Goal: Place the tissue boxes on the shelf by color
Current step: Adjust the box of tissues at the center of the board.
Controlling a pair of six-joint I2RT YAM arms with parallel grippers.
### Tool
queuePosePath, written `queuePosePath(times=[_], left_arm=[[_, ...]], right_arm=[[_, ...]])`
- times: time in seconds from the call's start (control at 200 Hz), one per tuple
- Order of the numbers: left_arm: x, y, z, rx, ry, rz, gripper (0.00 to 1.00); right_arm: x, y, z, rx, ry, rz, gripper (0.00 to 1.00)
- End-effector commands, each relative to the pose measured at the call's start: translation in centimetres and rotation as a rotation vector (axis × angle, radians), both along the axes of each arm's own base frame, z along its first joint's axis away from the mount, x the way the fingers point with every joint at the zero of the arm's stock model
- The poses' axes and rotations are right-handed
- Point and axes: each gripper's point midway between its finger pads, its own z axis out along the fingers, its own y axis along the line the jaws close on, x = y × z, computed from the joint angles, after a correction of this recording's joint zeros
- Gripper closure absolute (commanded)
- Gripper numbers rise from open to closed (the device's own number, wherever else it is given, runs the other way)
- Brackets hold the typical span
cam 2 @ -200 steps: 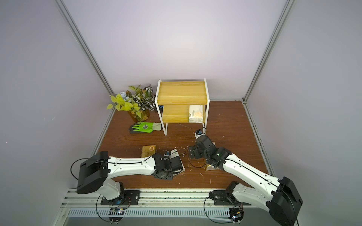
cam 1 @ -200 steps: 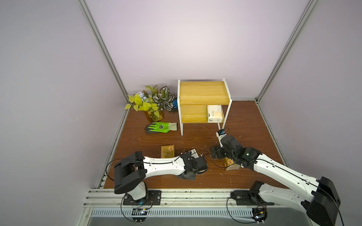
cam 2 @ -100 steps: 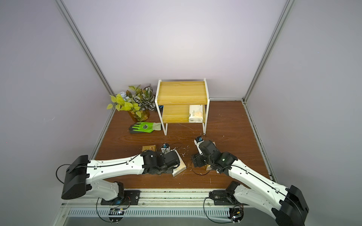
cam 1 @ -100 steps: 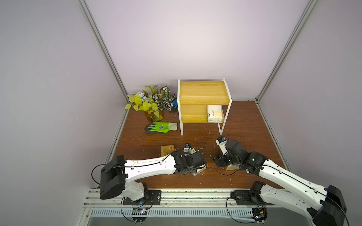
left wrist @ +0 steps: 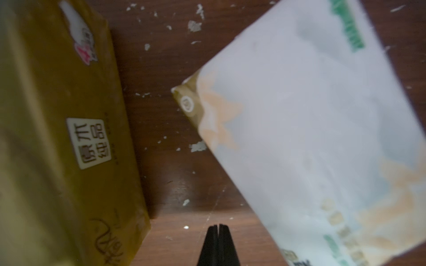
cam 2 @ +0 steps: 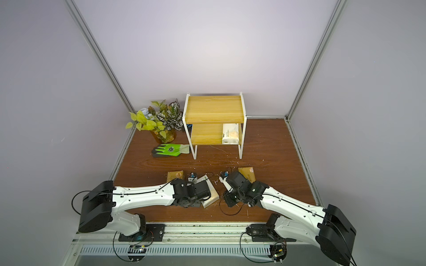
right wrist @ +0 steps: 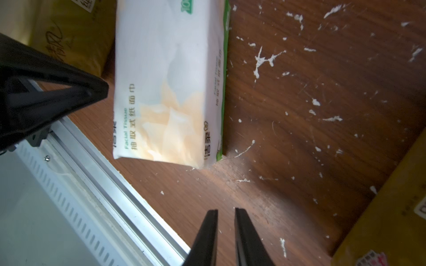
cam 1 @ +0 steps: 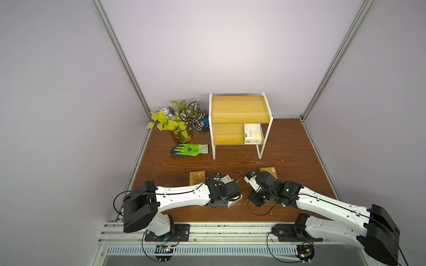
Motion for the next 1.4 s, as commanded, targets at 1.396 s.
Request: queuePosePath(times=[1.396], left_arm=[[12.5,-3.1,-0.3,0.004,-0.172,-0.033,1.0]], right_arm=[[8.6,6.6,-0.4,0.01,-0.121,-0.009,0.8]])
